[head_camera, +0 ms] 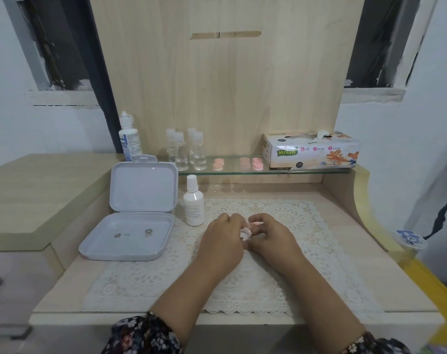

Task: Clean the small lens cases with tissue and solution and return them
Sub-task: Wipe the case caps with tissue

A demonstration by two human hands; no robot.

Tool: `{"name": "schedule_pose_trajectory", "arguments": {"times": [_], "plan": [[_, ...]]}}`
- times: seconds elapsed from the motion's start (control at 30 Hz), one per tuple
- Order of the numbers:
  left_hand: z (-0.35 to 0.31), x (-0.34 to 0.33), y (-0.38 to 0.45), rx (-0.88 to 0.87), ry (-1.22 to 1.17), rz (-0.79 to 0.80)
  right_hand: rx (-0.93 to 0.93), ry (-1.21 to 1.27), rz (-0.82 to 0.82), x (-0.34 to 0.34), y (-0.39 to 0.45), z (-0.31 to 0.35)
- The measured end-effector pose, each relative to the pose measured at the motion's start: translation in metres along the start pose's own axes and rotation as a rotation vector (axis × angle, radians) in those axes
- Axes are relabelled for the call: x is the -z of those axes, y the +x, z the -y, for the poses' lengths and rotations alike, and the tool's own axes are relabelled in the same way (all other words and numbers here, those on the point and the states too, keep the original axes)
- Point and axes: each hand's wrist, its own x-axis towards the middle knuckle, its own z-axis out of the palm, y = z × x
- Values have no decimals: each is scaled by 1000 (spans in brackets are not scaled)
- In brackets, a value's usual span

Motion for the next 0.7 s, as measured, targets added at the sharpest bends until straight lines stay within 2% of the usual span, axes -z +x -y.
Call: {"name": "schedule_pose_trajectory", "arguments": {"times": [0.1, 0.17, 0.23, 0.3, 0.37, 0.5, 0.6, 0.7], "plan": [[0, 2, 4, 109, -198, 73, 6, -19, 7, 0, 0, 2], [2, 4, 6, 191, -466, 71, -6, -12, 5, 0, 0, 1], [6, 7, 6, 239, -638, -85, -18, 9, -7, 0, 1, 0], [12, 9, 4, 211, -577, -278, -24, 22, -8, -1, 1, 0], [14, 8, 2, 136, -458, -330, -26, 29, -5, -1, 1, 0], [9, 1, -3, -10, -187, -109, -16, 35, -3, -2, 1, -1], [5, 0, -7, -126, -20, -69, 7, -8, 2, -1, 2, -3], [1, 1, -6, -81, 28, -14, 13, -23, -2, -1, 3, -3]]}}
